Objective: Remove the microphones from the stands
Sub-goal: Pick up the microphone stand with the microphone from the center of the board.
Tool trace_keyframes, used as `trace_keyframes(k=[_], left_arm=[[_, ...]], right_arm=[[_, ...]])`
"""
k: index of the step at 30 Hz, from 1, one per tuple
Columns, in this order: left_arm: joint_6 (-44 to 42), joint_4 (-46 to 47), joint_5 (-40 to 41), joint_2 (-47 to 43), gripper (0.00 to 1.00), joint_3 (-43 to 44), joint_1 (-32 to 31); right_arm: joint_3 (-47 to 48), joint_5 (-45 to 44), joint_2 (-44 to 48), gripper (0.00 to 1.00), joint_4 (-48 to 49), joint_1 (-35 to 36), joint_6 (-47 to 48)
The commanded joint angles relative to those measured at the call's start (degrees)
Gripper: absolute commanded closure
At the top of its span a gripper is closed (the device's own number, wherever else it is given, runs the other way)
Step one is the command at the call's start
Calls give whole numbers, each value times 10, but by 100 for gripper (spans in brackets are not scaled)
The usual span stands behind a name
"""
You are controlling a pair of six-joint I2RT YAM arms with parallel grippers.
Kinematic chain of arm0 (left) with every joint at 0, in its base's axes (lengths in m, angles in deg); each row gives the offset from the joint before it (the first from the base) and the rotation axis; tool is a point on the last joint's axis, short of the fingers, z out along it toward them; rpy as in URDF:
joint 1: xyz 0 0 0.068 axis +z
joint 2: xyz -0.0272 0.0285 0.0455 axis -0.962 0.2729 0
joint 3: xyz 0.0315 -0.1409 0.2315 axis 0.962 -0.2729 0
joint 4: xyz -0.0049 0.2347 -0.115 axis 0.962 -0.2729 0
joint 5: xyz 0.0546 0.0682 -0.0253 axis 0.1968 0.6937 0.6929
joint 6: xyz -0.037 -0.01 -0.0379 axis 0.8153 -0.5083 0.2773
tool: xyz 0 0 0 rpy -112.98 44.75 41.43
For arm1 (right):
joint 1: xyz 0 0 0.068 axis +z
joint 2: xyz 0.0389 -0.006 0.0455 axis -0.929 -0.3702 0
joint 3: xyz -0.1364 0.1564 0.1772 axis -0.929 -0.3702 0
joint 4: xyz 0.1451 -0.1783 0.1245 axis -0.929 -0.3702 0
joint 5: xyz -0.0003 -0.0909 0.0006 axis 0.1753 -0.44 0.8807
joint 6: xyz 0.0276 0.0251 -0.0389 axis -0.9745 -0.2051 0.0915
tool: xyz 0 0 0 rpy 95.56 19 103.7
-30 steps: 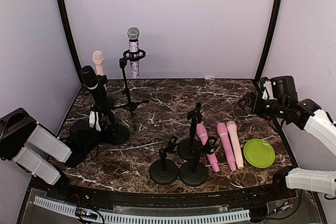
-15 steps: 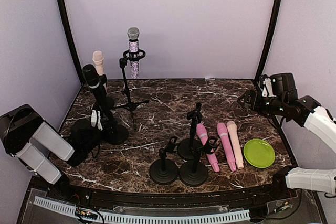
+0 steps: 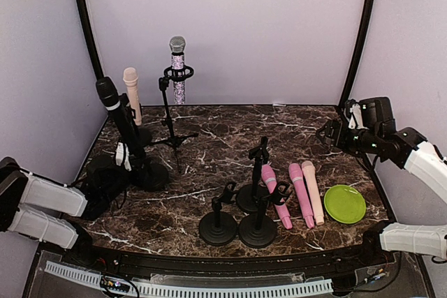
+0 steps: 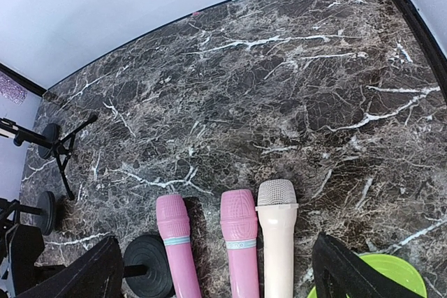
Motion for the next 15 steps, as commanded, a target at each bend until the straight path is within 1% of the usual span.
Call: trace_keyframes(k=[1,4,8,11,15], left_arm=[[-12,-62,-22,-75,100,37,0],[3,-121,-27,-117,100,49,0],[21,-213,-47,-168,100,86,0],[38,-275,-68,-181,100,123,0],[50,-334,-105,-197,100,168,0]], right_arm=[[8,0,1,5,12,-3,1],[9,-1,3,5,10,-3,1],[25,-5,6,5,-1,-3,7],[40,-9,8,5,-10,-3,11],[55,-7,13,5,-16,-3,11]])
